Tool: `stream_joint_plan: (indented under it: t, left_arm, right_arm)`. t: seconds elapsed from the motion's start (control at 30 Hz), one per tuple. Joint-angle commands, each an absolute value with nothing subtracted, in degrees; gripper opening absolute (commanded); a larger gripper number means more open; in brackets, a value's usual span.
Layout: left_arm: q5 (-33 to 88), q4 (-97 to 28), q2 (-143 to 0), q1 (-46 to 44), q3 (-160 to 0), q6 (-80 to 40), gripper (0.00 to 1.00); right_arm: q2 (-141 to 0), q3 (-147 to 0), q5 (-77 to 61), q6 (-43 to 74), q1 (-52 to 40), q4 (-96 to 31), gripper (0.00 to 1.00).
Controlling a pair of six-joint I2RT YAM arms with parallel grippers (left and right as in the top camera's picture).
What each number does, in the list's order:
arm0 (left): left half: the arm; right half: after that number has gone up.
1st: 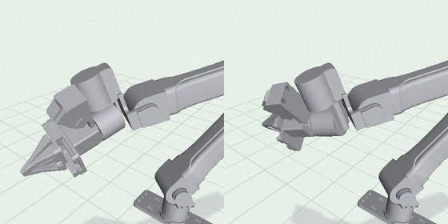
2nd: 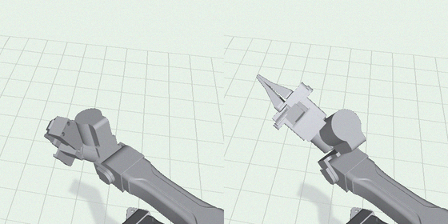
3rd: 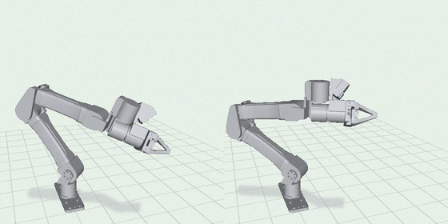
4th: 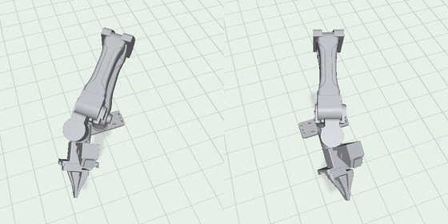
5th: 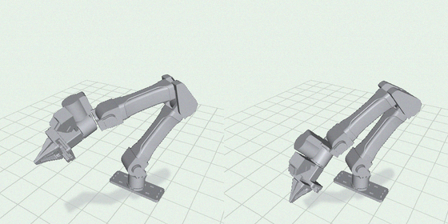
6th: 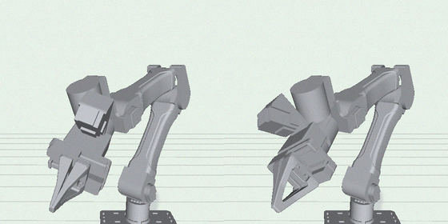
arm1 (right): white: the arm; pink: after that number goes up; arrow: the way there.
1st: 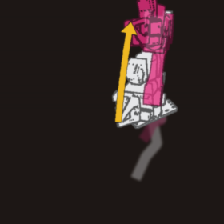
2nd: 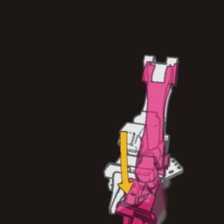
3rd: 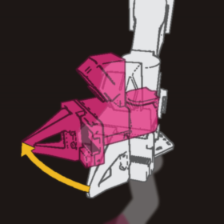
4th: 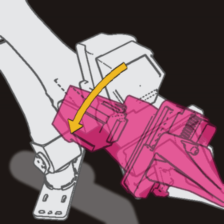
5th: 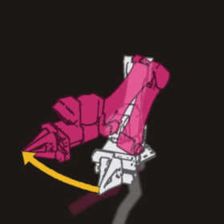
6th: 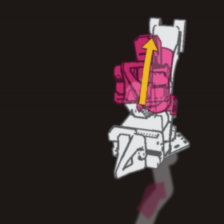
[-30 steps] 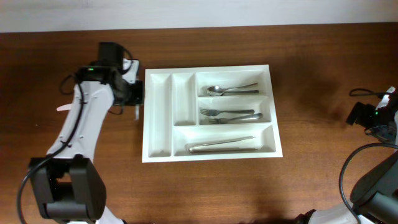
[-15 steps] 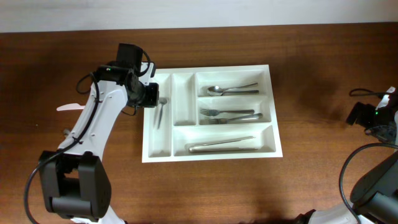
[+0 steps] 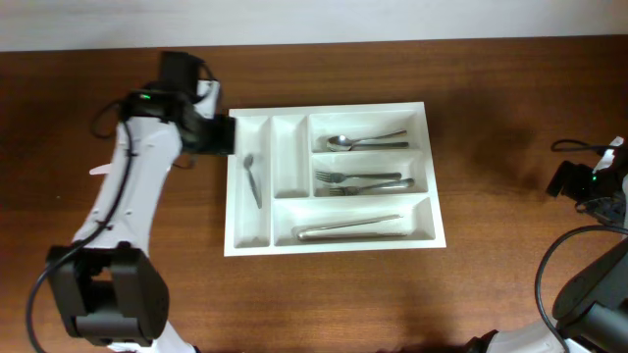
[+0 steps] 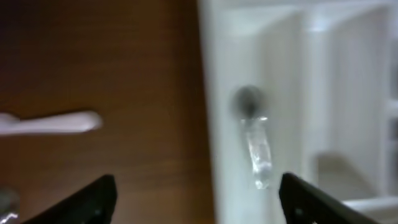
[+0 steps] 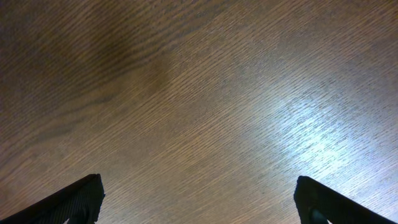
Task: Pack container
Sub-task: 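Move the left gripper back over the remaining silver spoon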
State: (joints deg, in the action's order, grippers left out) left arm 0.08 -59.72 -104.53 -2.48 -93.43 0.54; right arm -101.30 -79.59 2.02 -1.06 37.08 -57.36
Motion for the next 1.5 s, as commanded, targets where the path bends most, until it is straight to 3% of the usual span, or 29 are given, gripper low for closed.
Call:
stream_joint_plan:
  t: [0.0,0.3,0.47,0.63,1.17,1.47]
  left_arm:
    - [-9.1,-64.1,-104.8,1.7,-94.1,6.6,0.98]
    - [-13.3,-68.4,-105.0,15.3,-92.0,6.2,0.99]
    - [-7.2,-68.0,-105.1,21.8,-88.1,17.8,0.99]
    - [-5.4,-67.7,-105.1,26.7,-83.2,18.1,0.99]
    - [-5.1,-53.2,-105.1,28.7,-71.1,20.6,0.99]
    - [-5.1,-51.9,-105.3,28.7,-70.0,20.3,0.99]
  right_arm:
    - [-100.4,-79.7,1.7,-0.6,37.1,-57.4,0.99]
    - [-100.4,-79.7,1.7,-0.6,37.1,-57.3,0.99]
    - [-100.4,-79.7,1.7,-0.6,37.1,-57.3,0.99]
    - [-100.4,-79.7,1.7,-0.6,37.1,-57.3,0.99]
    - [-100.4,-79.7,1.7,-0.6,37.1,-57.3,0.99]
    - [-100.4,-79.7,1.7,-0.6,37.1,-57.3,0.99]
